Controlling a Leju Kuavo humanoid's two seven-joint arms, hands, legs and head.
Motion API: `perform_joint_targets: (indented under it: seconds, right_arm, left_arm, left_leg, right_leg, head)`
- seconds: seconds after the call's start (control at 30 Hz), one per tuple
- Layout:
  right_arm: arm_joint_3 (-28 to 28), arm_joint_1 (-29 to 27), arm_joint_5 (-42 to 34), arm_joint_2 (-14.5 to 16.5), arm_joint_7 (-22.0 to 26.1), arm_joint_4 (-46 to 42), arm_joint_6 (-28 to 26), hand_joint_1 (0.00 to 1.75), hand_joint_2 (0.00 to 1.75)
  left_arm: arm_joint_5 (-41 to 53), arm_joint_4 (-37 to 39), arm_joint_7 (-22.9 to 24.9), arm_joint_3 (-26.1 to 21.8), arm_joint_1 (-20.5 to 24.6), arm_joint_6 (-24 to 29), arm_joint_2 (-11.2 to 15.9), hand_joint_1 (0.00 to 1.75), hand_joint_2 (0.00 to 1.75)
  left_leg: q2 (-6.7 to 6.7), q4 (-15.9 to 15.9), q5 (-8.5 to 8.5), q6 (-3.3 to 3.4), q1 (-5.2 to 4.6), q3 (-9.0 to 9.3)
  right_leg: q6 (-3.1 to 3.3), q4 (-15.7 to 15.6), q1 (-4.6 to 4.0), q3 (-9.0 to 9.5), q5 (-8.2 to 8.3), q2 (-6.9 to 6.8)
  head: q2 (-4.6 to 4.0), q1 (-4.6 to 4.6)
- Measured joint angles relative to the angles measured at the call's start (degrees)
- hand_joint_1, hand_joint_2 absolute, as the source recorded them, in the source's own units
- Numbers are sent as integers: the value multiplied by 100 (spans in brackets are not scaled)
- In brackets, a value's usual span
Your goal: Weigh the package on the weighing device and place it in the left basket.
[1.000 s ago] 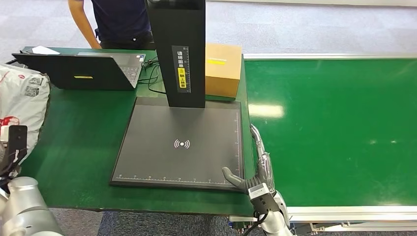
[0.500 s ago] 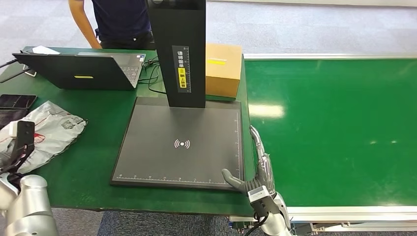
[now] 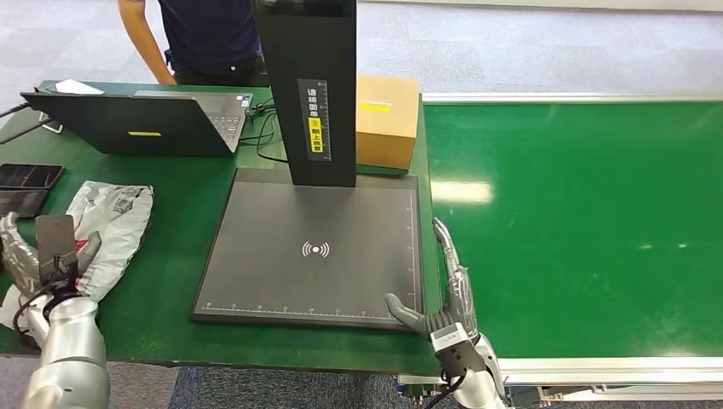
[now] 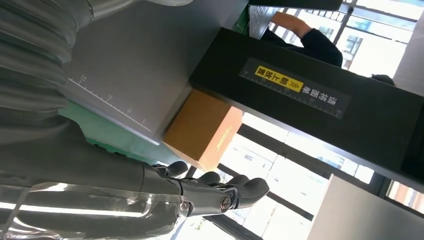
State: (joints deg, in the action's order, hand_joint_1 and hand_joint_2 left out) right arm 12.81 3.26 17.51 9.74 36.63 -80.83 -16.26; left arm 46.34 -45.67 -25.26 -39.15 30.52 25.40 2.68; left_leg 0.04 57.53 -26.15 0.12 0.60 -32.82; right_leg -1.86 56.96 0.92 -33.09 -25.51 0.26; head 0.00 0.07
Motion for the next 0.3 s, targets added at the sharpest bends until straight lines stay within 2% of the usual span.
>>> perform_joint_targets:
  seconds: [0.1, 0.3]
  right_arm:
    - [-3, 6, -8, -4, 3, 0, 22, 0, 175]
    - [-7, 14, -32, -11, 11, 4, 71, 0, 175]
  left_arm:
    - [-581, -15, -56, 318, -81, -524, 34, 0, 175]
    - [-1786, -542, -403, 886, -444, -1157, 33, 0, 175]
  left_leg:
    - [-1, 0, 0, 0, 0, -2]
    - [-1, 0, -1, 0, 0, -3]
  right_leg:
    - [0, 0, 0, 0, 0, 0]
    - [0, 0, 0, -2, 0, 0]
  head:
    - [0, 1]
    - [0, -1]
